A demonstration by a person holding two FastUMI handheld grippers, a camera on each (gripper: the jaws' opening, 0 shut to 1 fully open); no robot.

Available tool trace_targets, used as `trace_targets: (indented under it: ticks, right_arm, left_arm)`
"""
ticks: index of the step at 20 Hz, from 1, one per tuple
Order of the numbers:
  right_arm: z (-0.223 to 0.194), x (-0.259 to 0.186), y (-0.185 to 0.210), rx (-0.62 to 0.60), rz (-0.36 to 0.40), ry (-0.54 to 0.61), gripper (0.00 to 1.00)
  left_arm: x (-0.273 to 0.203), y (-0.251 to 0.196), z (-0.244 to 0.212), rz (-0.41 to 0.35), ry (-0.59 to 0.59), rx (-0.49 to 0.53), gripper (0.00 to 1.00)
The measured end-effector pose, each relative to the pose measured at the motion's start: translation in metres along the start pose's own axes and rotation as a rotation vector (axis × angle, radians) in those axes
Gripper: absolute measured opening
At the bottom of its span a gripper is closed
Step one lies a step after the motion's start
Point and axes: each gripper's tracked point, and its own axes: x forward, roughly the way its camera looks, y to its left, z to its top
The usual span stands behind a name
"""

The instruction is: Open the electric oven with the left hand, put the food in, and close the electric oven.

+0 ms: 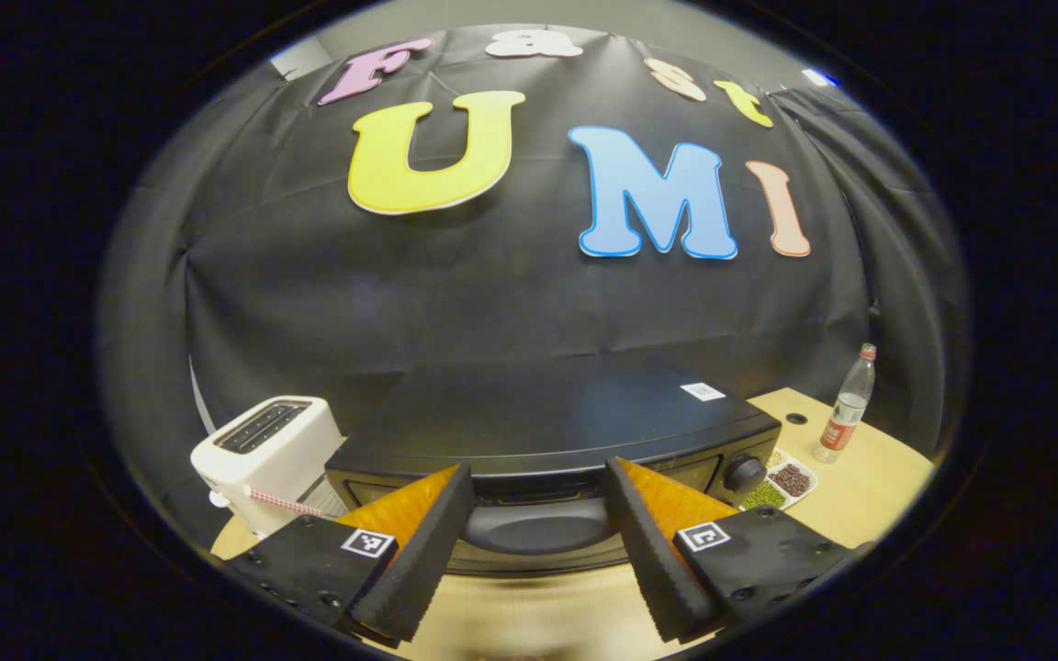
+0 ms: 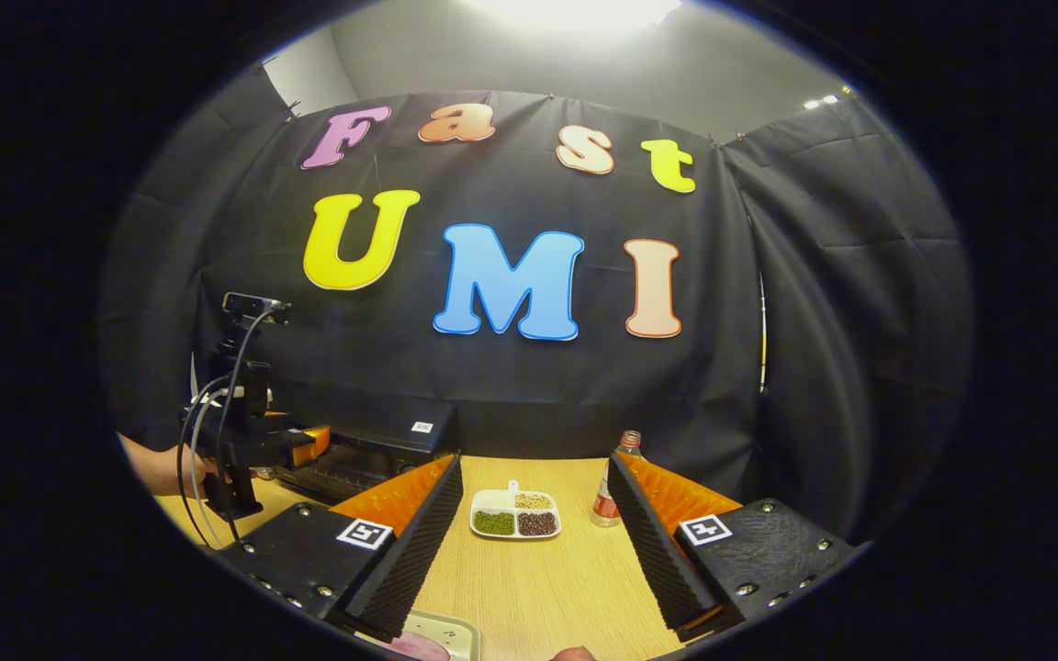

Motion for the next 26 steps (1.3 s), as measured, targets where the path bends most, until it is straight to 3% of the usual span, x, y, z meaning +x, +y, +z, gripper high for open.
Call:
trace_targets:
  ticks: [1,5,6,7,14,15,17,22,23,24,26]
  right_arm:
    - [0.001,-0.001,0.0,-0.008,0.001,0.0,0.98]
    - [0.001,-0.005,-0.001,-0.014,0.0,0.0,0.98]
    - [0.0,-0.008,-0.002,-0.012,0.001,0.001,0.98]
    - [0.0,-0.01,-0.003,-0.01,0.002,0.001,0.98]
    - [0.005,-0.021,-0.011,-0.007,0.013,-0.014,0.98]
    - [0.006,-0.022,-0.011,-0.006,0.017,-0.018,0.98]
    - [0.006,-0.024,-0.012,-0.01,0.024,-0.022,0.98]
    - [0.004,-0.028,-0.015,-0.002,0.042,-0.017,0.98]
    - [0.005,-0.03,-0.016,-0.004,0.043,-0.019,0.98]
    - [0.005,-0.031,-0.017,-0.009,0.047,-0.02,0.98]
    - [0.007,-0.032,-0.02,-0.019,0.051,-0.026,0.98]
  left_arm:
    - [0.003,-0.001,0.001,0.001,-0.023,-0.003,1.0]
    - [-0.004,-0.001,-0.002,0.011,-0.013,-0.007,0.96]
    - [-0.006,-0.002,-0.002,0.012,-0.015,-0.009,1.0]
    - [-0.011,-0.001,-0.004,0.014,-0.014,-0.008,0.96]
    - [-0.038,-0.004,-0.02,0.034,0.001,-0.007,0.96]
    - [-0.042,-0.005,-0.022,0.037,0.005,-0.005,0.92]
    - [-0.047,-0.005,-0.03,0.044,0.015,-0.003,0.96]
    - [-0.06,-0.007,-0.042,0.055,0.036,-0.001,0.92]
    - [-0.062,-0.008,-0.046,0.056,0.039,0.001,0.96]
    - [-0.064,-0.009,-0.047,0.055,0.042,0.003,0.92]
    - [-0.068,-0.009,-0.051,0.056,0.051,-0.002,1.0]
